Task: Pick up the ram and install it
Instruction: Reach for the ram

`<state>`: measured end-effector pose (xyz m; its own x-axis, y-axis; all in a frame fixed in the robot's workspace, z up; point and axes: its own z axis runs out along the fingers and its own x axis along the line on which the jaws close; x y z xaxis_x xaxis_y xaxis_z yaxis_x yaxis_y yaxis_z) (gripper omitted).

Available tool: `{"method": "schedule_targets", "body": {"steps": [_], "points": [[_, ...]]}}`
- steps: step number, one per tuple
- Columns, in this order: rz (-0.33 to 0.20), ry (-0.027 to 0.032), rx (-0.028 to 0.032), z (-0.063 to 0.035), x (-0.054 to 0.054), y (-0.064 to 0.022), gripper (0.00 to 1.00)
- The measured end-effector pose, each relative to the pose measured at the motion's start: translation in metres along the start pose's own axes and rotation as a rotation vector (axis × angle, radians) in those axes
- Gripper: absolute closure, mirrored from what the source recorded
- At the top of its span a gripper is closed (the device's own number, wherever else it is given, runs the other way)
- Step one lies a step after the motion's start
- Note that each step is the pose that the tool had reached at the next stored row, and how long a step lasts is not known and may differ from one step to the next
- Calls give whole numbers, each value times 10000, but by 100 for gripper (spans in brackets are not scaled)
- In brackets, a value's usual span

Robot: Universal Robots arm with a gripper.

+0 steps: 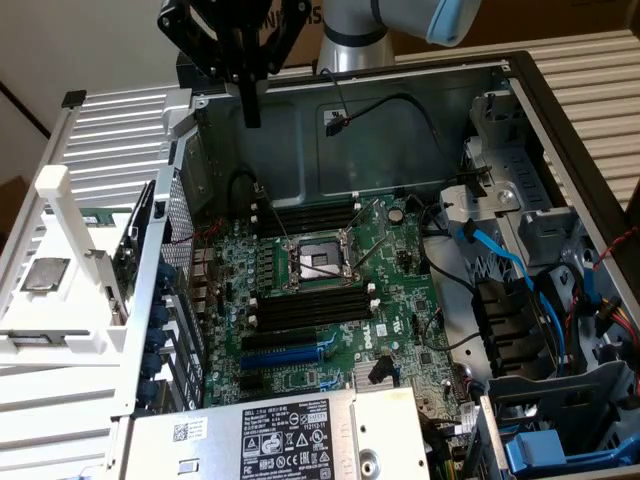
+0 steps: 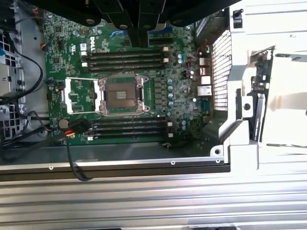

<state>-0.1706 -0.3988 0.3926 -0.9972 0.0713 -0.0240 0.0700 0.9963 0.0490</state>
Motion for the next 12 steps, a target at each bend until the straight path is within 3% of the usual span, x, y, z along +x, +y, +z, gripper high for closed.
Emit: {"method": "schedule_targets", "body": {"steps": [12], "points": [[-1,-22,-3,-15,544,-43,90]]}}
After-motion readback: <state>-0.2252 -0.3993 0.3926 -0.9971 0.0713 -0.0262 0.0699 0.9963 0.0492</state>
